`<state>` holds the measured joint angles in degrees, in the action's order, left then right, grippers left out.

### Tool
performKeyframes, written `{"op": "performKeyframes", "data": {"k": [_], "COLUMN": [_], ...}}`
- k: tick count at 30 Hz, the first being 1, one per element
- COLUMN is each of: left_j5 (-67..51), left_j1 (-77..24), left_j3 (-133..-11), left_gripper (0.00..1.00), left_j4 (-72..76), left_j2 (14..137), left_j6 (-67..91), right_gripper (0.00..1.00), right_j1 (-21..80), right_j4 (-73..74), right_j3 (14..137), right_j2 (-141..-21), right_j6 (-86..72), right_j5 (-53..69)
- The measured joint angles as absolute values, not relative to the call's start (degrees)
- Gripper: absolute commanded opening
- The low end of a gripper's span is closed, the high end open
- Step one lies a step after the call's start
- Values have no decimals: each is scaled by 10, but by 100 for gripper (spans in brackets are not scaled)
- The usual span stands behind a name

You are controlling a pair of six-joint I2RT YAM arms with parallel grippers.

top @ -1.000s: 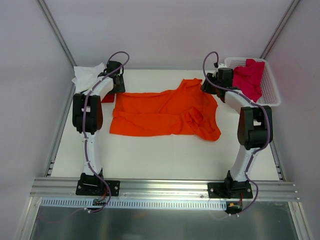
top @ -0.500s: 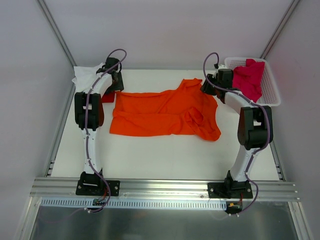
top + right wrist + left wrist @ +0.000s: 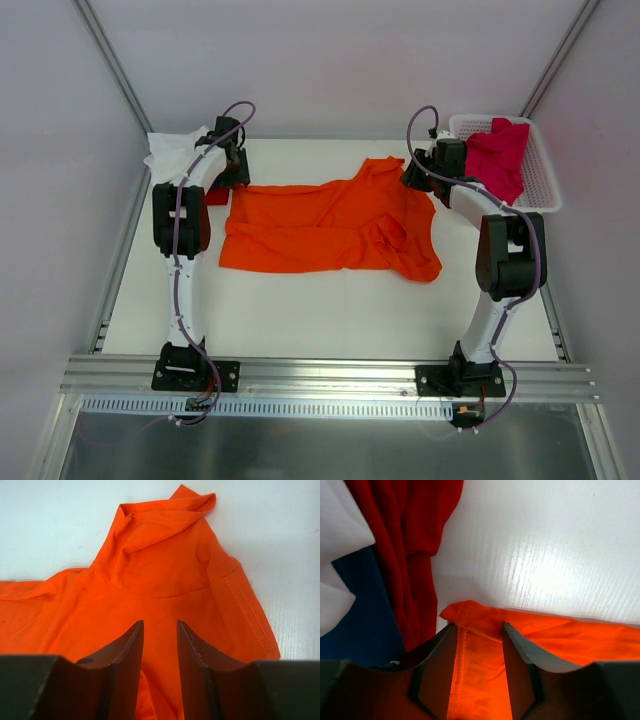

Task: Fold and stack the t-shirts
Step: Grap the side of the flattened tshirt furthest away from the robot with both arms

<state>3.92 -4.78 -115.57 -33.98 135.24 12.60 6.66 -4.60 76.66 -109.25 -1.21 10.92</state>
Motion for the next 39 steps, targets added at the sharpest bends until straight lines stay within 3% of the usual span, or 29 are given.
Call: {"op": "performKeyframes", "data": {"k": [3,13,28,39], "left_j5": [32,21,19,17], "left_j1": [-48,-48,-48,-48], "left_j3": [-1160,-1160,-1160,-1160], "left_gripper": [22,1,0,0], "left_j4": [-343,-350,-351,-351], "left_j2": [1359,1359,1359,1359], "left_j6": [128,128,128,128], "right_gripper": [35,38,41,42], "right_j1": [67,65,44,31], "right_j4": [-47,-48,-4,16], "right_j3": [762,763,979,1040], "right_j2": [-1090,-1087,-1261,-1332], "right_j6": [-13,-13,-31,-57], "right_j5": [110,110,137,151]}}
